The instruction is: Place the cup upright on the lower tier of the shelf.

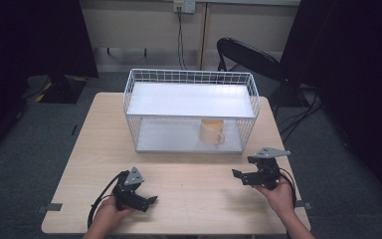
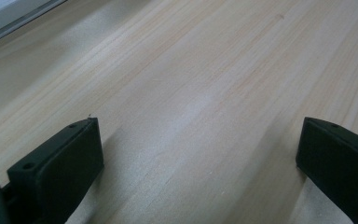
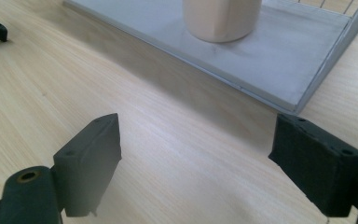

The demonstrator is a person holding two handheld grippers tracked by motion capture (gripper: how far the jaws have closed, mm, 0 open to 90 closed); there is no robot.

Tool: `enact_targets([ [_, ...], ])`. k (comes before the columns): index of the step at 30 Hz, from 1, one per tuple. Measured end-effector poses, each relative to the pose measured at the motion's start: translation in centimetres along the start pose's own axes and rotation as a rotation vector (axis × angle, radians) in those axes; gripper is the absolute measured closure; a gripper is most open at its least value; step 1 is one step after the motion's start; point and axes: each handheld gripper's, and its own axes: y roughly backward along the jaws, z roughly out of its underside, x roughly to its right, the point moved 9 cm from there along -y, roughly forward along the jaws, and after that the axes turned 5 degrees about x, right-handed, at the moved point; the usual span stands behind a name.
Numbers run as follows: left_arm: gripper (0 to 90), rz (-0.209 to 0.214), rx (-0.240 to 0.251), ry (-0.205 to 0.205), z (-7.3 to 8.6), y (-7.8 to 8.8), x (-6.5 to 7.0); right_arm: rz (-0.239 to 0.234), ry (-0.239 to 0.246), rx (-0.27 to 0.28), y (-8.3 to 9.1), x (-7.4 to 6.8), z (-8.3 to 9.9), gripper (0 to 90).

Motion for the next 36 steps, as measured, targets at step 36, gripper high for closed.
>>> enact_targets([
  [36, 0.0, 0.000, 0.000, 0.000, 0.0, 0.0, 0.0, -0.022, 0.096, -0.045, 0.4, 0.9, 5.3, 15.2],
])
